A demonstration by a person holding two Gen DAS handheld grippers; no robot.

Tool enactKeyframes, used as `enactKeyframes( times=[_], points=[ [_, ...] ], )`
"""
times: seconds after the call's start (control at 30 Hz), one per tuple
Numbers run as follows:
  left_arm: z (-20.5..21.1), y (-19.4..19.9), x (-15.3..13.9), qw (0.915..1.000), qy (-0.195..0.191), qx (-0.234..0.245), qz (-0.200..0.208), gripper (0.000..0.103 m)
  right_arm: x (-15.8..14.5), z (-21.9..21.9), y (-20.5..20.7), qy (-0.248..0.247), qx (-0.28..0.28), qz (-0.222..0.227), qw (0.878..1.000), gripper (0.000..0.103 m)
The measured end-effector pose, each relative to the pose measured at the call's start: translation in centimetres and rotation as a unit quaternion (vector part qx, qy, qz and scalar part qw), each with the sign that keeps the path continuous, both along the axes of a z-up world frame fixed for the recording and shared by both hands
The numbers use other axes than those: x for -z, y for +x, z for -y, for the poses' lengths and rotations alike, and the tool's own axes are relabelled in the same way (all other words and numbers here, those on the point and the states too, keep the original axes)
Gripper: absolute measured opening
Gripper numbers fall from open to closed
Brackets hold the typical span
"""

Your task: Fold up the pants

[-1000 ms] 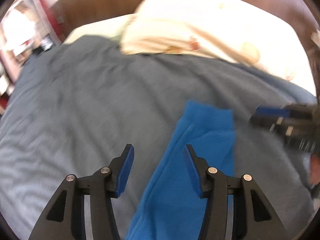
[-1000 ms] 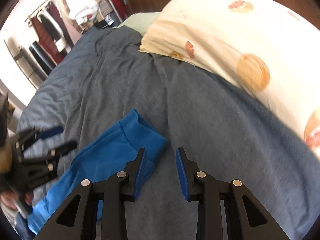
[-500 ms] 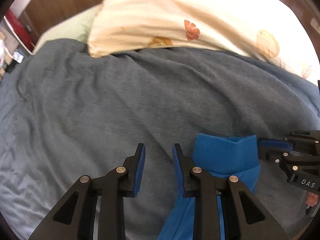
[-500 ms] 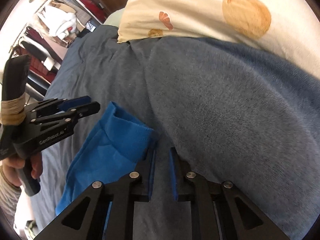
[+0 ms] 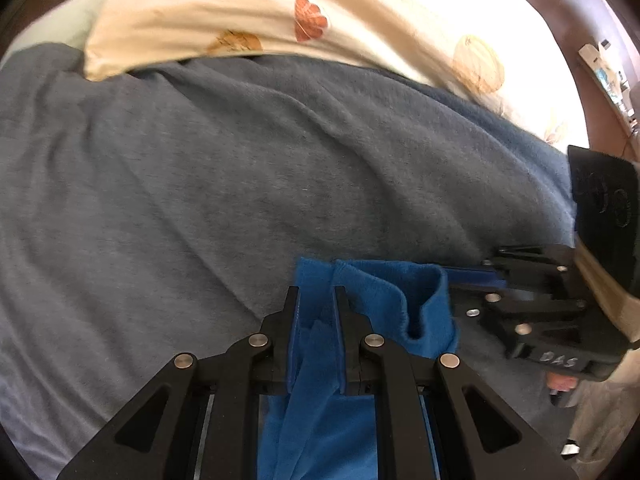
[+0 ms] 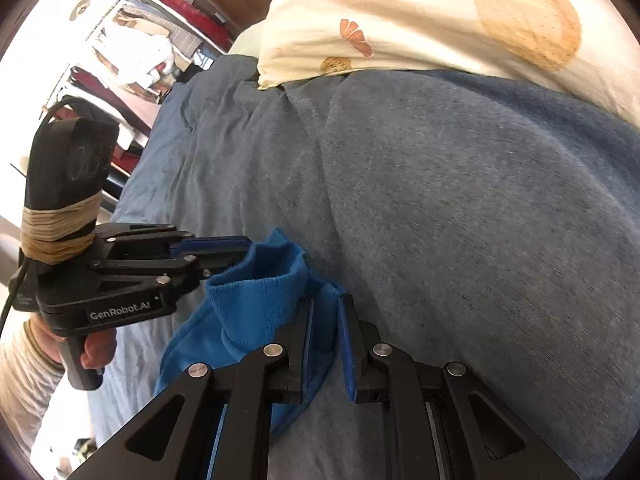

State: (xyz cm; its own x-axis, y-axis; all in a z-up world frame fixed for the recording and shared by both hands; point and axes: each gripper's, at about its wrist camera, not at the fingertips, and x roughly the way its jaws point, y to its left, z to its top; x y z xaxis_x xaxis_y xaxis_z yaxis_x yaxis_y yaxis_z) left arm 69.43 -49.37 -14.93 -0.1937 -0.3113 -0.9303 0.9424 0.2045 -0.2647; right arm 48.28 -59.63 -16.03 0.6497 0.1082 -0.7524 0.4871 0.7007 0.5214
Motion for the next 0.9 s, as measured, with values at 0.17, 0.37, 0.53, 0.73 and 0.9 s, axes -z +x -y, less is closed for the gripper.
enactKeyframes(
  times=[0.17, 0.37, 0.53, 0.73, 0.9],
  points=[
    [0.4, 0.1, 0.9, 1.0000, 0.008, 0.003, -0.001, 0.027, 0.8, 0.5, 0.5, 0.008, -0.001, -0.016, 1.000, 0.016],
    [1.2, 0.7, 2.2, 0.9998, 0.018, -0.004, -0.013, 0.037, 1.7, 1.1, 0.7, 0.031, 0.011, -0.019, 0.999, 0.017],
    [2.4, 2.0, 3.5, 0.9981, 0.017, -0.020, -0.056, 0.024, 2.4, 1.3, 1.2, 0.047, 0.015, -0.018, 0.999, 0.017],
    [0.9, 3.3, 2.4, 0.9958, -0.010, -0.046, -0.078, 0.009, 1.5, 1.0, 1.3, 0.039, 0.020, -0.014, 0.999, 0.009],
    [0.7, 2.2, -0.8, 0.9968, -0.057, -0.041, -0.038, 0.006, -1.6, 0.0, 0.2, -0.012, 0.028, 0.004, 1.000, 0.008]
  ],
)
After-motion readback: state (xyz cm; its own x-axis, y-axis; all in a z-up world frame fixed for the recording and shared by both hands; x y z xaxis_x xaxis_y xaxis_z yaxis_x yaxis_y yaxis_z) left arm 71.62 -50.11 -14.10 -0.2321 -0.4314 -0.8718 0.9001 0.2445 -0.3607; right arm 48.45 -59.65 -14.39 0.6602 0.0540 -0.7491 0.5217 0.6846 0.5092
